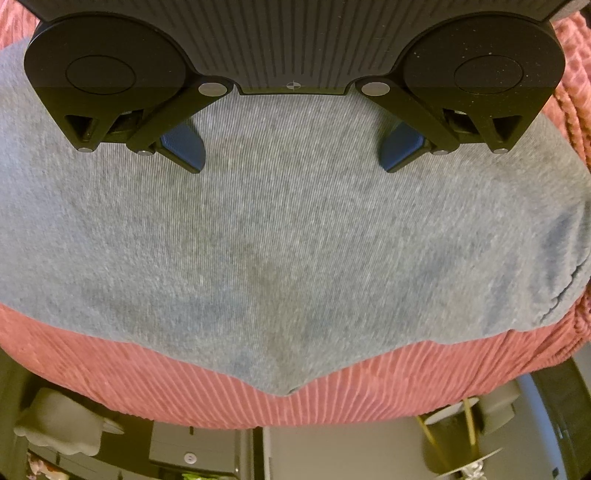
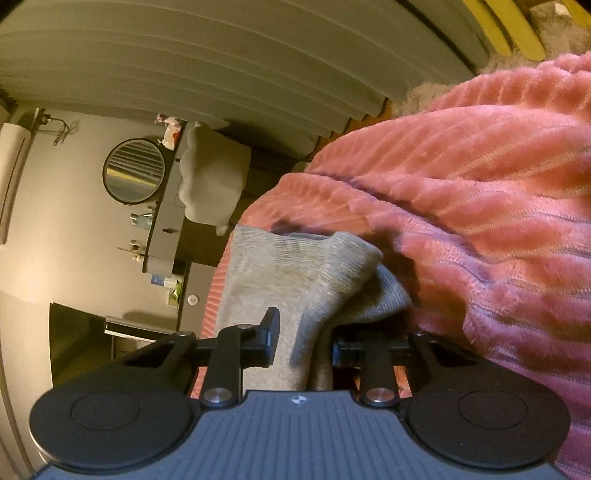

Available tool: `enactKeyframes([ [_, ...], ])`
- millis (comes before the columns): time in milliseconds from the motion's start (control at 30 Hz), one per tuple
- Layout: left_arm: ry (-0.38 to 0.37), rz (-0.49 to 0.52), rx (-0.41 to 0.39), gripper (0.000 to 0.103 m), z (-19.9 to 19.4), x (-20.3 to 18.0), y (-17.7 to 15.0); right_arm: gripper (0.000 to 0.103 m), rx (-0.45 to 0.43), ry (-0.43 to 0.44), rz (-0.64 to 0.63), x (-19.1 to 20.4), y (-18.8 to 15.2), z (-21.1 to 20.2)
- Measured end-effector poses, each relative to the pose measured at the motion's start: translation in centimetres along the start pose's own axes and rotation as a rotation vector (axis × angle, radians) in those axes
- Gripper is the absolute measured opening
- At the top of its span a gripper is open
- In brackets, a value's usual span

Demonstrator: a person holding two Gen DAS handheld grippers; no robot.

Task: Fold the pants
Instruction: 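Grasp the folded sweatpants edge with the right tool and lift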

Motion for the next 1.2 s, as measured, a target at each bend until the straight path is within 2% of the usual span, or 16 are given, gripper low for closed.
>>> enactKeyframes([
  [133, 0.001, 0.001, -0.002, 0.103, -0.1, 0.0, 0.0, 0.03, -0.004, 0.012, -0.01, 0.7, 0.2, -0.8],
  [267, 0.001, 0.003, -0.003, 0.103, -0.1, 0.0, 0.0, 0.054, -0.043, 0.044, 0.07, -0.3, 0.3, -1.7],
  [333, 0.002, 0.003, -0.003, 0.103, -0.1, 0.0, -0.1, 0.053, -0.041, 0.026, 0.08, -0.6, 0.3, -1.2],
  [367, 0.002, 0.002, -0.003, 0.103, -0.1, 0.0, -0.1, 0.053, -0.042, 0.018, 0.067, -0.4, 0.2, -1.0],
  [433, 0.002, 0.001, -0.002, 0.103, -0.1, 0.0, -0.1, 0.043, -0.043, 0.004, 0.031, 0.2, 0.3, -0.6],
  [500, 0.003, 0.002, -0.002, 0.103, -0.2, 0.0, -0.1, 0.01, -0.044, -0.03, 0.001, 0.7, 0.3, -0.3],
  [633, 0.005, 0.002, -0.002, 0.103, -0.2, -0.1, -0.1, 0.01, -0.064, -0.046, -0.081, 1.9, 0.1, -0.5],
  [767, 0.001, 0.0, 0.004, 0.103, -0.2, 0.0, 0.0, 0.009, -0.063, -0.149, -0.153, 2.4, 0.0, -0.5],
  [867, -0.005, 0.002, 0.014, 0.103, -0.5, 0.1, 0.2, 0.009, -0.079, -0.259, -0.336, 4.7, -0.7, -0.5],
  [933, 0.001, 0.007, 0.027, 0.103, -1.0, 0.3, 0.4, 0.009, -0.094, -0.27, -0.421, 6.8, -1.2, -0.6],
  [1000, 0.031, 0.027, 0.004, 0.103, -2.1, 0.7, 0.7, 0.009, -0.108, -0.249, -0.505, 10.2, -2.0, -0.8],
  [1033, 0.052, 0.039, -0.021, 0.103, -2.9, 1.0, 0.9, 0.009, -0.114, -0.226, -0.582, 12.6, -3.0, -0.8],
  [1100, 0.086, 0.045, -0.091, 0.103, -4.7, 1.9, 1.4, 0.009, -0.114, -0.132, -0.761, 18.7, -6.9, -0.7],
  [1200, 0.098, 0.009, -0.152, 0.103, -6.6, 4.0, 1.9, 0.009, -0.031, 0.037, -1.102, 26.3, -17.1, -0.1],
])
Point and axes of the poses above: each gripper's, at about its wrist camera, not at the fingertips, and z roughly the way its jaws point, x to its left, y to its top, the point moved 4 cm from there along z, roughly the way its jaws point, and after that the axes turned 2 degrees about -y, right-handed, at the moved point
